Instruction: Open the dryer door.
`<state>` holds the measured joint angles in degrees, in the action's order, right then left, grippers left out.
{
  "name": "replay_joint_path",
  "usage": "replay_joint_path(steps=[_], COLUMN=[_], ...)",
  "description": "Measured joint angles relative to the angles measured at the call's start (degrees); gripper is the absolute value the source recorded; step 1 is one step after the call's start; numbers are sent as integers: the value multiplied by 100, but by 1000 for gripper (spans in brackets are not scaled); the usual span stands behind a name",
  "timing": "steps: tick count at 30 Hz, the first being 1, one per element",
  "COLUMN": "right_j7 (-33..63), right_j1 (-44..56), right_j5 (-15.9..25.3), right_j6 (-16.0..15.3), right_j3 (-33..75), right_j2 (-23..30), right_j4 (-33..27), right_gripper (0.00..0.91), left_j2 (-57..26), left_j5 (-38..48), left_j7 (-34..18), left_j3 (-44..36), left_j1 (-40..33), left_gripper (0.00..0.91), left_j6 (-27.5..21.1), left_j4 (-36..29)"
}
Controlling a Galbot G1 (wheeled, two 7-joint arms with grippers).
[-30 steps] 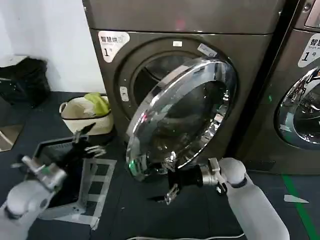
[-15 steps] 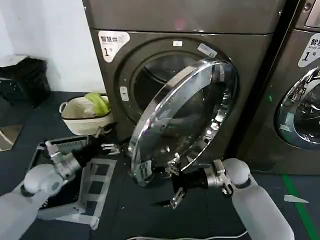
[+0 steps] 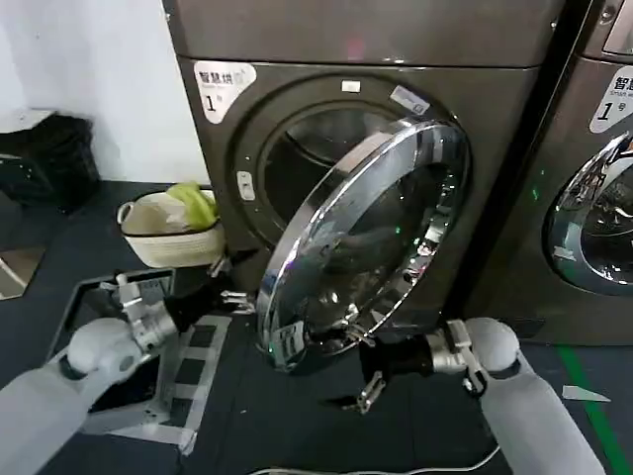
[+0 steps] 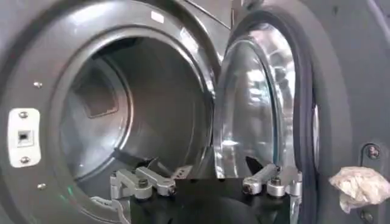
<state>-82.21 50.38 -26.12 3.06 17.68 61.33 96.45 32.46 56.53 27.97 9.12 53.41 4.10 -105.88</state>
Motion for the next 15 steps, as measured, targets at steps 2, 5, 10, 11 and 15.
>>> replay_joint_path(steps=[2,5,10,11,15], right_j7=[-2,-9,31,49,176], right_j1=[128,351,784,866,1164], right_j5=[-27,-29,-57,-69,-114], right_j6=[37,113,212,235,307], right_j3=[186,509,1037,1141,1588], right_j2=[-23,-48,-21,3,101], right_j4=[61,132,236,251,275], right_gripper=[907,907,907,907,907], left_j2=[6,18,14,19,68], left_j5=[13,44,77,77,83], left_j7=[1,1,23,29,44], left_j3=[-98,-250,-529,-581,-801], left_j1=[-86,-231,-492,-548,-772], left_gripper=[907,907,907,907,907], left_j6=[3,2,12,15,23], left_j4=[12,20,68,76,90])
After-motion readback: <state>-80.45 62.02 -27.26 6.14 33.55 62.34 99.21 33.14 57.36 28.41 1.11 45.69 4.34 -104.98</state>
